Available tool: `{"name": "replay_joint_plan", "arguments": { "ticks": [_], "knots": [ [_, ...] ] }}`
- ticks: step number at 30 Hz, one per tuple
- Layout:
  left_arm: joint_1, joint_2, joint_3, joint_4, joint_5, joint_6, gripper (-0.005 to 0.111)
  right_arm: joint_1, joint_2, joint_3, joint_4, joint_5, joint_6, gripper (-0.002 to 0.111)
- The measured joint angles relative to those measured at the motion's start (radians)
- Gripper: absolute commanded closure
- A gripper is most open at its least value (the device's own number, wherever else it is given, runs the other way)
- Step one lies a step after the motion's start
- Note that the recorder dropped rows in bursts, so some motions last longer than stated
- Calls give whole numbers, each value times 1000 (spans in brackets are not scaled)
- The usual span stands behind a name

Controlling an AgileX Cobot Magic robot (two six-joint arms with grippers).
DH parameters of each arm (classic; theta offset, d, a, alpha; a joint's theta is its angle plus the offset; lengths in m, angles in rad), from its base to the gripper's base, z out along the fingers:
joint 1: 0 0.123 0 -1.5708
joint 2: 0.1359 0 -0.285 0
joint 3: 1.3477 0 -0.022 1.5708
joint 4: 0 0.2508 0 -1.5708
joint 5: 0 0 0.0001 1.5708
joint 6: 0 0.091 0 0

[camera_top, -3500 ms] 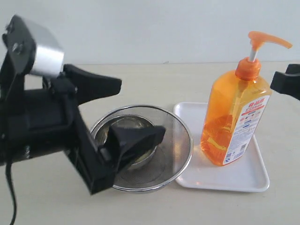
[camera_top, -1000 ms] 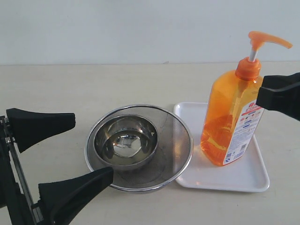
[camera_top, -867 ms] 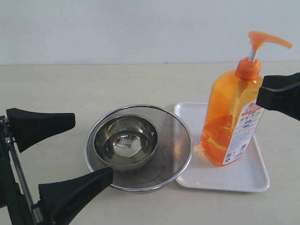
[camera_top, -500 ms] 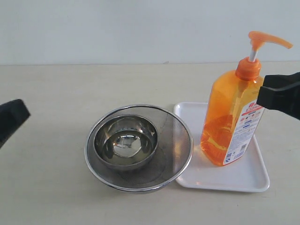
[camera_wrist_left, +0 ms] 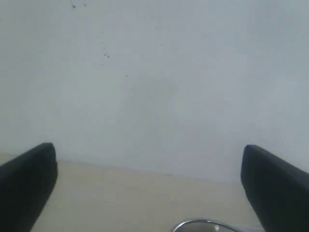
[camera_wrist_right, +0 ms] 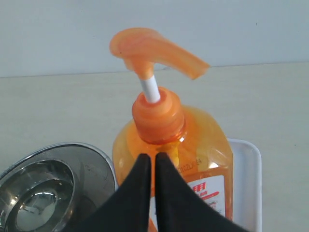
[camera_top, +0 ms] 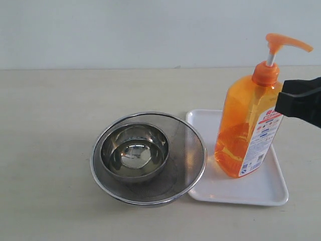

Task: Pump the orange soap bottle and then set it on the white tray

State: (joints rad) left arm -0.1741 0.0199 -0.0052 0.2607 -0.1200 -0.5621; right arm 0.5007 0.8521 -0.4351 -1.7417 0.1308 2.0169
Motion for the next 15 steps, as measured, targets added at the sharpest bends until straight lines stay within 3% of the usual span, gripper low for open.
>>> {"name": "replay_joint_plan", "arguments": {
  "ticks": [5, 10, 15],
  "knots": [
    [32, -16, 0, 20, 97, -2, 11, 0, 0, 0, 0, 0, 0, 108],
    [36, -16, 2, 68, 363, 40, 11, 0, 0, 0, 0, 0, 0, 108],
    [36, -16, 2, 73, 401, 50, 11, 0, 0, 0, 0, 0, 0, 108]
  ]
}}
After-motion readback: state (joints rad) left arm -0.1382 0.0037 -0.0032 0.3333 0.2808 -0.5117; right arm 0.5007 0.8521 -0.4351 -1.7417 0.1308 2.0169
